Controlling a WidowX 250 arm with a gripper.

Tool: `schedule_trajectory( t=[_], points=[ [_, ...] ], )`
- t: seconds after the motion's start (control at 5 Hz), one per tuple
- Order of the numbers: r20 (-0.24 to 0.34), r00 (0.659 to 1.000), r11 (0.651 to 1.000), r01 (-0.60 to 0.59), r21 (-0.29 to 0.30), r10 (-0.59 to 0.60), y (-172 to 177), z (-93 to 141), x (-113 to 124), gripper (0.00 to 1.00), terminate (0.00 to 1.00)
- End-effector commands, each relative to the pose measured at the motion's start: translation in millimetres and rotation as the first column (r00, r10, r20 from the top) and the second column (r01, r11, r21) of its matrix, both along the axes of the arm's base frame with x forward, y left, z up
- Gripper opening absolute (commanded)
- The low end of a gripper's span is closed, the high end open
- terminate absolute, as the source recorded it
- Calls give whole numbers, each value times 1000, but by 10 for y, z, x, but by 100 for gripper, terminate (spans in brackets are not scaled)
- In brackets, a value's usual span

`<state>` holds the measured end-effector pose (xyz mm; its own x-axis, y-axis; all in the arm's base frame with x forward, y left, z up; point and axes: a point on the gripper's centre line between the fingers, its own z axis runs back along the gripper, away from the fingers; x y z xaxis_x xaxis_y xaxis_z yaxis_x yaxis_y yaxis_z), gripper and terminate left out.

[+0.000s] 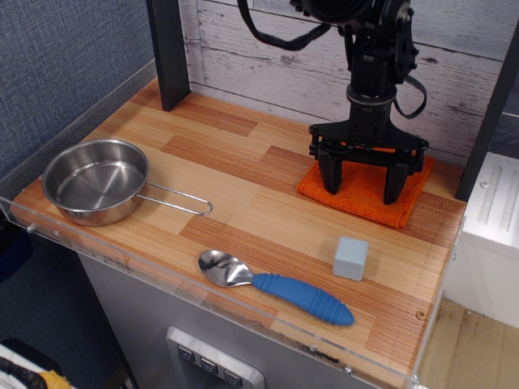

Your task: Slide the orange rag behind the silver pot.

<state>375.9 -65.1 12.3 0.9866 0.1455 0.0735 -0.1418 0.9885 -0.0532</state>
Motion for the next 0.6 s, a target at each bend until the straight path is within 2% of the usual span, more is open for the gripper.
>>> schedule_trajectory(
  t=[0.0,0.4],
  points=[
    [9,1000,1000,3,1,-3,-25,-17,94,100,0],
    [16,1000,999,-23,44,22,185,103,-86,100,0]
  ],
)
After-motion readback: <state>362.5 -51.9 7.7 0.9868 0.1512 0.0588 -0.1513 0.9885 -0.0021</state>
